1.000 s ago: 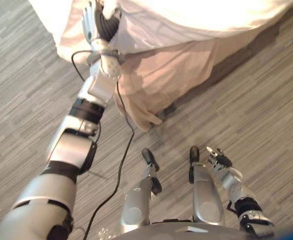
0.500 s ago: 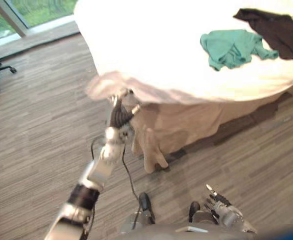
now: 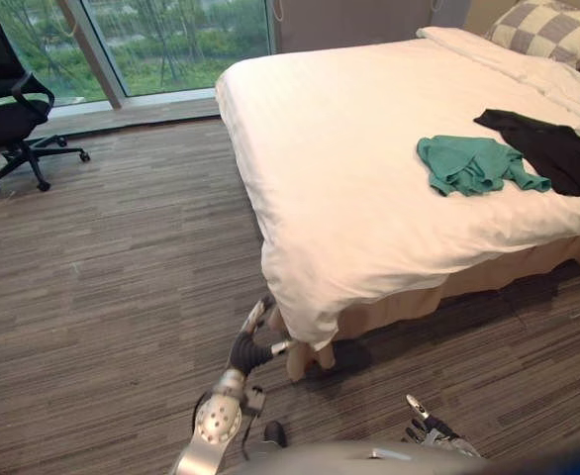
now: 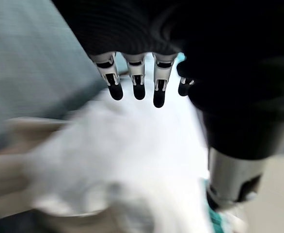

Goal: Tidy the bed and pick cloth on bed and put in laundry

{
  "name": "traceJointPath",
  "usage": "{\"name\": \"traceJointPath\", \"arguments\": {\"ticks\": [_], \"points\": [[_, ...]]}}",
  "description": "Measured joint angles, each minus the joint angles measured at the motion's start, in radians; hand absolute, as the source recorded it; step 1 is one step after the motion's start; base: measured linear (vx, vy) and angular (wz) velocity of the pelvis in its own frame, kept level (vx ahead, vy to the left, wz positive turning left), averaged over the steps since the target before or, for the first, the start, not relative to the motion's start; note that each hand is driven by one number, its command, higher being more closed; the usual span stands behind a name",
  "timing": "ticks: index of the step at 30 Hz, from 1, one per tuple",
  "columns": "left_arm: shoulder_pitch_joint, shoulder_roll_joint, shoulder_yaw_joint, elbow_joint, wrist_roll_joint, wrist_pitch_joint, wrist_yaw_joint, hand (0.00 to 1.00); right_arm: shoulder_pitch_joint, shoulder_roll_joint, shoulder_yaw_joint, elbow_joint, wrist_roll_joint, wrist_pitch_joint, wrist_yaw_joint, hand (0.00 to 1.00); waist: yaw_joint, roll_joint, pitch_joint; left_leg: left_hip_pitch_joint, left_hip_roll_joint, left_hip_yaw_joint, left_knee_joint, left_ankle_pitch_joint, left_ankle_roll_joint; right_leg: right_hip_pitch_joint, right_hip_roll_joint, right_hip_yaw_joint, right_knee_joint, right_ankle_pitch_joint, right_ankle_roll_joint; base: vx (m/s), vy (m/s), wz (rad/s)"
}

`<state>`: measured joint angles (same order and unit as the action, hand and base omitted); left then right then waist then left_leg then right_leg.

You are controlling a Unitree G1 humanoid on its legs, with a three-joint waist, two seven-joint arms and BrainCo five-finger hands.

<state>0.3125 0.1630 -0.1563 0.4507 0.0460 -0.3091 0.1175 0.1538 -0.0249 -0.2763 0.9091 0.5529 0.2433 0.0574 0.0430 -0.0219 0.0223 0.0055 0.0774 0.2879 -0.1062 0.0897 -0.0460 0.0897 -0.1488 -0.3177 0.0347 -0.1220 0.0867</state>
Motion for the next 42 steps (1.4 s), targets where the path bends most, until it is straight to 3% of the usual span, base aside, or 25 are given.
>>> {"name": "traceJointPath", "arguments": {"ticks": [7,10,11,12,14,16,18,20,21,22,23,25,27,31,33,36,42], "points": [[0.007,-0.028,0.259,0.308,0.007,-0.027,0.078,0.00,-0.001,0.004,-0.032,-0.011,0.030,-0.086,-0.030,0.00,0.002,-0.006,-0.005,0.048,-0.018,0.000,0.000,-0.021,0.006,0.051,-0.014,0.000,-0.001,-0.002,0.016,0.09,0.003,0.00],[-0.033,-0.031,0.391,0.412,0.023,-0.025,0.111,0.00,-0.058,-0.061,-0.083,-0.113,0.012,-0.151,-0.009,0.00,0.002,-0.003,-0.006,0.049,-0.029,0.002,0.000,-0.030,0.010,0.051,-0.028,0.000,0.000,-0.005,0.022,0.07,0.034,-0.01],[-0.053,-0.031,0.427,0.438,0.025,-0.006,0.124,0.00,-0.114,-0.112,-0.111,-0.143,0.008,-0.186,0.010,0.00,0.002,-0.003,-0.006,0.049,-0.034,0.002,0.000,-0.033,0.013,0.051,-0.030,-0.001,0.000,-0.005,0.024,0.05,0.039,0.01],[-0.068,-0.031,0.450,0.450,0.036,0.025,0.126,0.00,-0.170,-0.160,-0.114,-0.169,-0.024,-0.224,0.024,1.00,0.003,-0.004,-0.006,0.048,-0.039,0.000,0.000,-0.035,0.015,0.051,-0.034,-0.001,-0.001,-0.006,0.026,0.05,0.033,0.04],[-0.083,-0.032,0.452,0.462,0.068,0.071,0.127,0.00,-0.226,-0.223,-0.074,-0.318,-0.048,-0.271,0.043,1.00,0.002,-0.003,-0.006,0.046,-0.046,-0.004,0.000,-0.038,0.018,0.050,-0.041,-0.004,0.000,-0.008,0.029,0.05,0.029,0.04],[-0.090,-0.045,0.452,0.469,0.098,0.135,0.123,0.00,-0.225,-0.238,0.012,-0.598,-0.057,-0.589,0.111,1.00,0.000,-0.006,-0.007,0.044,-0.046,0.003,0.001,-0.046,0.016,0.044,-0.041,0.000,-0.001,-0.008,0.029,0.08,0.025,-0.05],[-0.090,-0.044,0.452,0.484,0.104,0.150,0.114,0.00,-0.238,-0.231,0.044,-0.789,-0.295,-0.662,0.146,1.00,-0.002,-0.022,-0.017,0.029,-0.055,-0.007,0.001,-0.050,0.011,0.036,-0.039,-0.003,-0.007,-0.016,0.027,0.14,-0.004,0.09],[-0.089,-0.033,0.451,0.489,0.103,0.149,0.095,0.00,-0.240,-0.227,0.063,-0.754,-0.348,-0.733,0.210,1.00,-0.004,-0.043,-0.028,0.012,-0.057,-0.028,0.002,-0.050,0.010,0.035,-0.037,-0.020,-0.017,-0.017,0.026,0.15,-0.029,0.30],[-0.086,-0.034,0.450,0.507,0.102,0.139,0.078,0.00,-0.232,-0.224,0.103,-0.715,-0.262,-0.699,0.301,1.00,-0.003,-0.061,-0.034,0.013,-0.058,-0.034,0.007,-0.047,0.013,0.038,-0.036,-0.026,-0.012,-0.017,0.025,0.13,-0.022,0.24],[-0.079,-0.039,0.443,0.538,0.101,0.130,0.075,0.00,-0.231,-0.205,0.160,-0.679,-0.160,-0.644,0.383,1.00,-0.007,-0.051,-0.027,0.014,-0.058,-0.037,0.007,-0.046,0.014,0.036,-0.036,-0.025,-0.006,-0.015,0.023,0.12,-0.012,0.12],[-0.076,-0.045,0.437,0.549,0.101,0.125,0.075,0.00,-0.230,-0.188,0.184,-0.662,-0.138,-0.629,0.427,1.00,-0.008,-0.055,-0.030,0.014,-0.058,-0.042,0.007,-0.046,0.014,0.037,-0.036,-0.025,-0.005,-0.014,0.021,0.10,-0.008,0.07],[-0.070,-0.063,0.429,0.555,0.100,0.112,0.075,0.00,-0.231,-0.157,0.291,-0.636,-0.152,-0.621,0.498,1.00,-0.002,-0.049,-0.025,0.013,-0.058,-0.056,0.008,-0.046,0.014,0.041,-0.036,-0.025,-0.002,-0.012,0.017,0.07,-0.016,0.09],[-0.066,-0.078,0.414,0.555,0.082,0.096,0.076,0.00,-0.282,-0.149,0.495,-0.637,-0.212,-0.594,0.534,1.00,0.015,-0.031,-0.014,0.012,-0.050,-0.086,0.008,-0.043,0.017,0.051,-0.026,-0.029,0.002,-0.004,0.006,0.05,-0.040,0.18],[-0.084,-0.072,0.380,0.553,0.080,0.077,0.077,0.00,-0.503,-0.103,0.687,-0.613,-0.257,-0.494,0.505,1.00,0.058,-0.035,0.041,-0.024,-0.034,-0.138,0.008,-0.020,0.009,0.031,-0.006,-0.059,0.003,0.007,0.001,-0.07,-0.049,0.33],[-0.122,-0.062,0.357,0.547,0.050,0.065,0.079,0.00,-0.671,-0.087,0.738,-0.574,-0.267,-0.438,0.433,1.00,0.090,-0.045,0.111,-0.086,-0.024,-0.166,0.008,0.005,0.006,-0.024,0.004,-0.064,0.015,0.008,-0.002,-0.13,-0.017,0.25],[-0.163,-0.052,0.356,0.541,0.017,0.063,0.080,0.00,-0.799,-0.064,0.757,-0.521,-0.290,-0.407,0.361,1.00,0.118,-0.059,0.214,-0.147,-0.024,-0.198,0.008,0.034,0.008,-0.071,0.007,-0.082,0.025,0.007,-0.004,-0.19,0.001,0.29],[-0.214,-0.047,0.364,0.484,-0.033,0.054,0.080,0.00,-0.904,-0.056,0.764,-0.480,-0.291,-0.403,0.248,1.00,0.149,-0.063,0.324,-0.259,-0.020,-0.252,0.008,0.077,0.005,-0.168,0.000,-0.132,0.077,-0.002,-0.016,-0.11,0.031,0.26]]}}
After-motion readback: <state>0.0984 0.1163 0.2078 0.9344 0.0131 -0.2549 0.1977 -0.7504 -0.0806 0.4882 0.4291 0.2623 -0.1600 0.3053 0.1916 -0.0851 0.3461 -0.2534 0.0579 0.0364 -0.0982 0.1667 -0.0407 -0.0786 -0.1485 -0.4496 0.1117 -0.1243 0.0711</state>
